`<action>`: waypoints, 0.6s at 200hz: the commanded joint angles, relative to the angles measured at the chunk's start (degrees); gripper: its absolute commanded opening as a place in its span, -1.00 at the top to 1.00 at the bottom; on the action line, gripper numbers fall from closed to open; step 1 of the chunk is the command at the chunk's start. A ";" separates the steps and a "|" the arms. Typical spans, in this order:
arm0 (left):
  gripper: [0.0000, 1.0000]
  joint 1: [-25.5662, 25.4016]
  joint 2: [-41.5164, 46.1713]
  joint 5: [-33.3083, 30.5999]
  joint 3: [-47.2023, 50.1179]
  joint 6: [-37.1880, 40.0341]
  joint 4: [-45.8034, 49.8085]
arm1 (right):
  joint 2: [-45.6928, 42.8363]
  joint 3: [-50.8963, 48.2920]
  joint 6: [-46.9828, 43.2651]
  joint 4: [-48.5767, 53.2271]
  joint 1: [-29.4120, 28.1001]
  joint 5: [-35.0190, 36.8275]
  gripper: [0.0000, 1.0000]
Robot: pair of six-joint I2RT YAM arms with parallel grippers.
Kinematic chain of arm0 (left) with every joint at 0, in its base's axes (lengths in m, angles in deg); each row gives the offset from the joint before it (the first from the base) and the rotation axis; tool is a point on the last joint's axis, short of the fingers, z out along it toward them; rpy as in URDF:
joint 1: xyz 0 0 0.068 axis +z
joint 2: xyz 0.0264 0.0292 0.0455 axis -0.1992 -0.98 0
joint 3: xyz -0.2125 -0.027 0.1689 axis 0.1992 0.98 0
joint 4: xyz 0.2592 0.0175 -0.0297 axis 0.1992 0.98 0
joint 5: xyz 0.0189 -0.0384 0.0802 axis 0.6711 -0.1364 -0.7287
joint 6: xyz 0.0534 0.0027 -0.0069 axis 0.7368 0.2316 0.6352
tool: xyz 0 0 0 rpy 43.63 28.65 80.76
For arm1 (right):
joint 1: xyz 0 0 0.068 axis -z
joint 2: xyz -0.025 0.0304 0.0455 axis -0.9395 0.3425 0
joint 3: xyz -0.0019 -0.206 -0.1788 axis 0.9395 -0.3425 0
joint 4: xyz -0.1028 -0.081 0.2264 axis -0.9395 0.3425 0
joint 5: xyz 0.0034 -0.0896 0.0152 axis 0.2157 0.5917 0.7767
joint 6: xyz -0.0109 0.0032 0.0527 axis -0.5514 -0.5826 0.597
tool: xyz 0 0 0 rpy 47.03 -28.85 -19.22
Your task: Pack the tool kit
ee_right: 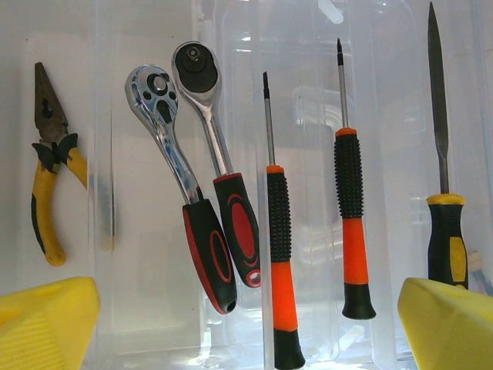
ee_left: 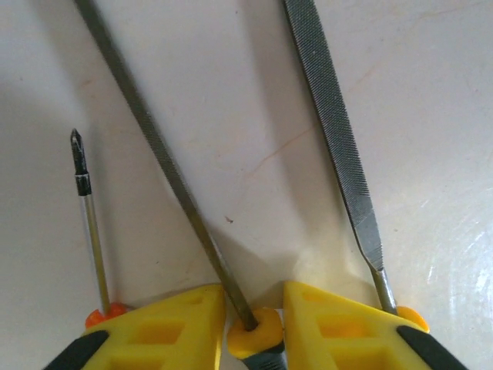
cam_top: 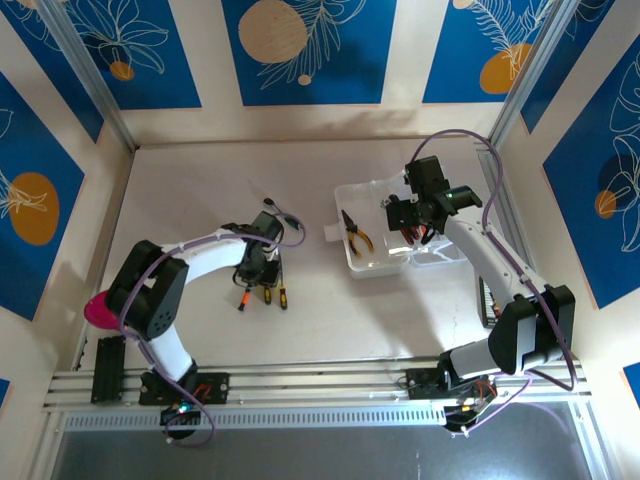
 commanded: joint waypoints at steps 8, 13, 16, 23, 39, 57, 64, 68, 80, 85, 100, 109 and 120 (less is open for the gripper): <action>0.63 -1.47 -3.12 1.13 0.20 -0.22 -0.71 | 0.36 0.01 -0.56 -0.34 -0.27 -1.02 -0.99; 0.66 -1.49 -3.13 1.13 0.03 -0.25 -0.71 | 0.32 -0.03 -0.52 -0.27 -0.28 -0.99 -0.99; 0.68 -1.45 -3.15 1.18 -0.04 -0.18 -0.67 | 0.31 -0.03 -0.56 -0.33 -0.32 -0.99 -0.98; 0.72 -1.57 -3.18 1.14 -0.11 -0.14 -0.68 | 0.32 -0.11 -0.55 -0.27 -0.28 -1.07 -0.99; 0.79 -1.53 -2.98 1.05 -0.33 -0.09 -0.55 | 0.21 -0.25 -0.52 -0.21 -0.36 -1.07 -0.99; 0.91 -1.59 -2.46 1.05 -0.76 0.11 -0.28 | -0.06 -0.29 -0.57 -0.24 -0.30 -1.04 -0.99; 0.97 -1.61 -2.19 0.97 -1.01 0.26 -0.11 | -0.22 -0.40 -0.61 -0.33 -0.23 -1.11 -0.99; 1.00 -1.58 -2.01 0.97 -1.13 0.40 -0.05 | -0.29 -0.38 -0.64 -0.28 -0.26 -1.13 -0.98; 1.00 -1.54 -1.65 0.92 -1.77 0.88 0.38 | -0.53 -0.46 -0.56 -0.29 -0.31 -1.29 -0.99; 1.00 -1.60 -1.38 0.73 -2.08 1.02 0.60 | -0.61 -0.54 -0.61 -0.33 -0.30 -1.38 -0.98; 1.00 -1.59 -0.81 0.22 -3.04 1.57 1.54 | -0.88 -0.82 -0.62 -0.40 -0.27 -1.42 -0.99; 1.00 -1.55 -0.50 0.02 -3.61 1.93 2.03 | -1.01 -0.95 -0.63 -0.37 -0.27 -1.48 -0.98; 1.00 -1.60 -0.01 -0.16 -4.25 2.29 2.45 | -1.26 -1.16 -0.61 -0.40 -0.24 -1.48 -0.99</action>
